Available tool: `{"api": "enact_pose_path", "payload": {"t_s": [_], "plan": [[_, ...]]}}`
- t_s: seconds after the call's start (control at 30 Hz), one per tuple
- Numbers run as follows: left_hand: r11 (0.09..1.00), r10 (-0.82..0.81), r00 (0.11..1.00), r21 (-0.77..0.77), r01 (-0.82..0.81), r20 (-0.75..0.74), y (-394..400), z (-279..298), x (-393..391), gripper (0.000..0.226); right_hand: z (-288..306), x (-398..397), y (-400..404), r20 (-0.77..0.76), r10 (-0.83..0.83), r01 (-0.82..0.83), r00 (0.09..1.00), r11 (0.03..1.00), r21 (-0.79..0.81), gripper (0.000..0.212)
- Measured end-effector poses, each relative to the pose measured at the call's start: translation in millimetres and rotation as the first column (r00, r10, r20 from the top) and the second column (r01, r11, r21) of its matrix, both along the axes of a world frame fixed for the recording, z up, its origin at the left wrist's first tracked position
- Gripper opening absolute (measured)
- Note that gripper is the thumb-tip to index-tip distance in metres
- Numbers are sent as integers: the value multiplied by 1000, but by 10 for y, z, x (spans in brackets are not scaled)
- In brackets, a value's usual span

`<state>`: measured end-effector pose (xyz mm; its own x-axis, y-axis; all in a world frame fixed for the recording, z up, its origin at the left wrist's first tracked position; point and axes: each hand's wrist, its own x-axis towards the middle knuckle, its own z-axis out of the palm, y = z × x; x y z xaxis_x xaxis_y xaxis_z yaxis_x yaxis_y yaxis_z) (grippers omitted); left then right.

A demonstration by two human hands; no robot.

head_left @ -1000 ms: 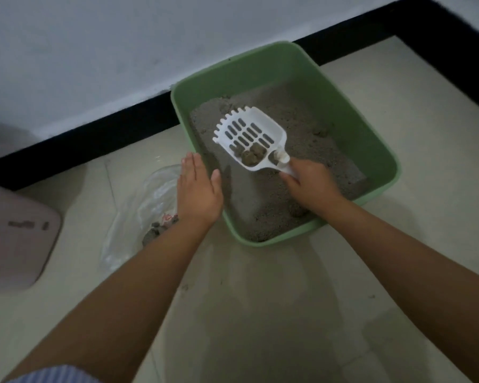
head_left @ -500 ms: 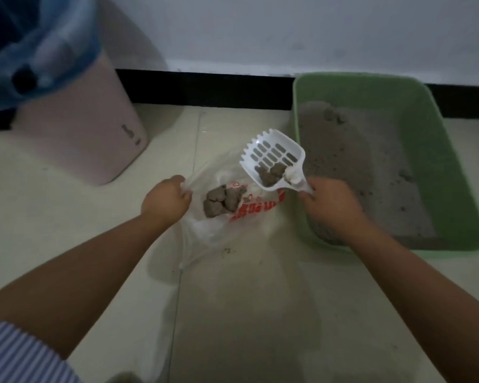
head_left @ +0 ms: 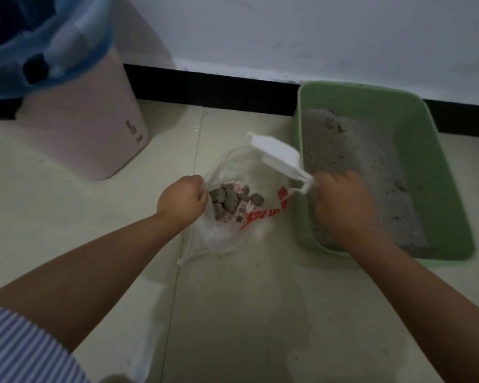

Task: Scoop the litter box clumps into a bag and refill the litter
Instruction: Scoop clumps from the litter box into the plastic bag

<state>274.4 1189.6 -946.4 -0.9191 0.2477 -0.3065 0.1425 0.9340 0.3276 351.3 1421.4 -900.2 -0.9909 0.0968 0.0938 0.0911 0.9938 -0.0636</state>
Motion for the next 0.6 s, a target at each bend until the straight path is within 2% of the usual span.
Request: {"api": "enact_pose_path", "payload": {"t_s": [0.07, 0.13, 0.2, 0.27, 0.33, 0.47, 0.6], "plan": [[989, -104, 991, -110, 94, -89, 31, -2, 35, 39, 106, 71, 174, -8, -168, 166, 986, 980, -105, 14], [961, -265, 931, -147, 233, -252, 163, 62, 89, 50, 247, 154, 432, 74, -333, 341, 940, 929, -147, 25], [916, -392, 890, -186, 355, -231, 399, 184, 140, 55, 352, 252, 712, 259, -483, 531, 836, 831, -167, 29], [883, -459, 874, -191, 429, -157, 756, 270, 174, 59, 485, 376, 977, 409, -575, 663, 708, 740, -108, 33], [884, -460, 876, -169, 437, -144, 1096, 340, 197, 62, 602, 467, 1110, 526, -575, 686, 627, 727, -24, 41], [921, -385, 922, -85, 380, -43, 1718, 296, 199, 66, 740, 609, 1296, 698, -508, 576, 504, 800, 167, 44], [952, -292, 956, -86, 294, 29, 2030, 212, 157, 66, 656, 608, 1431, 775, -485, 477, 405, 835, 274, 22]]}}
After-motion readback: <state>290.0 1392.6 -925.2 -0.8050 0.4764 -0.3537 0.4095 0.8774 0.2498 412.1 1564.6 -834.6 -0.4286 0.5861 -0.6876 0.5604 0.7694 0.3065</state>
